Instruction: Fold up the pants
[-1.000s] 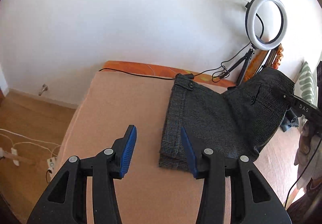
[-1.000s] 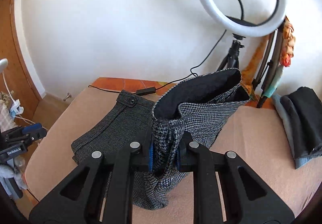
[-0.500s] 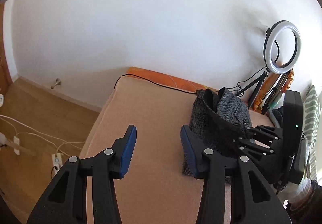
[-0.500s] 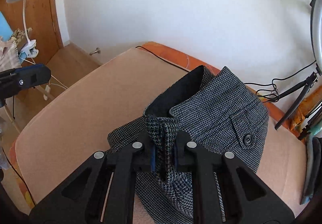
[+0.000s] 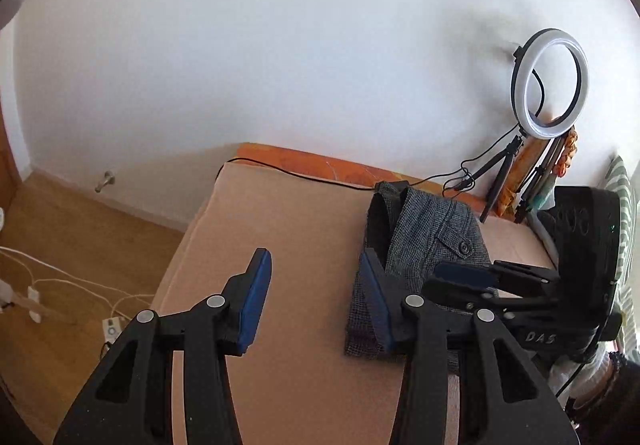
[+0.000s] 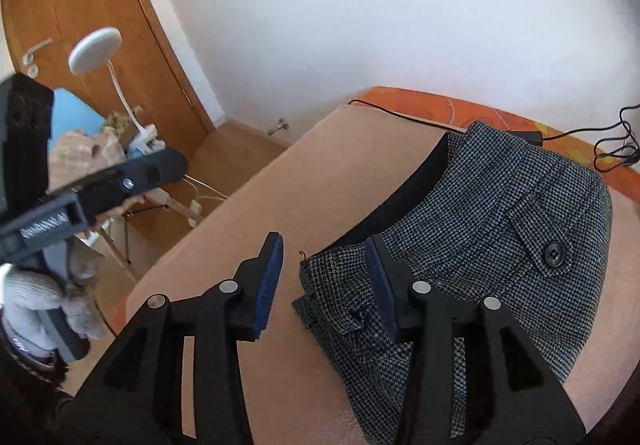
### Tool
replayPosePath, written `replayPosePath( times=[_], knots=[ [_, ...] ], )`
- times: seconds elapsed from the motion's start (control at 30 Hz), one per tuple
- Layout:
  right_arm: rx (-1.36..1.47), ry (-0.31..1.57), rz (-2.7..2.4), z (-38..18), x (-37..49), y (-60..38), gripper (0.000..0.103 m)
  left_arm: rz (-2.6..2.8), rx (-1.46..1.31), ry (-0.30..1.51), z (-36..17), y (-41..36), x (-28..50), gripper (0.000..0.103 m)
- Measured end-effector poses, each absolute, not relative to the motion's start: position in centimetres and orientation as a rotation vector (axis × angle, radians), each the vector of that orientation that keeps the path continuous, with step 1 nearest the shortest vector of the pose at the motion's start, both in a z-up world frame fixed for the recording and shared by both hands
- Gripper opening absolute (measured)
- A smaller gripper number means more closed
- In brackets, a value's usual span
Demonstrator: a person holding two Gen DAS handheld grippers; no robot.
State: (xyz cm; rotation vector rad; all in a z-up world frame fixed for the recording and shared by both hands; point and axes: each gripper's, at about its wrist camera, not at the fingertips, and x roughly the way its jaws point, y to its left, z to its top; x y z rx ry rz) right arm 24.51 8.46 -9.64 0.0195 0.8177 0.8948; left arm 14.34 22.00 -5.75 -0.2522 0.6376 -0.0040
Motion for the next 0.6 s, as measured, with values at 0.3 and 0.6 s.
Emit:
replayPosePath(
  times=[0.3, 0.6],
  knots=[
    [0.05, 0.774, 0.767, -7.7, 28.8, -0.2, 0.045, -0.174, -0.148, 0.666, -6.4, 14.7, 16.2, 0.044],
    [-0.055, 0.838, 0.665, -9.4, 36.5, 0.9, 0.045, -0.193, -0.057, 0.818, -11.8, 12.0, 20.1, 0.044]
  ],
)
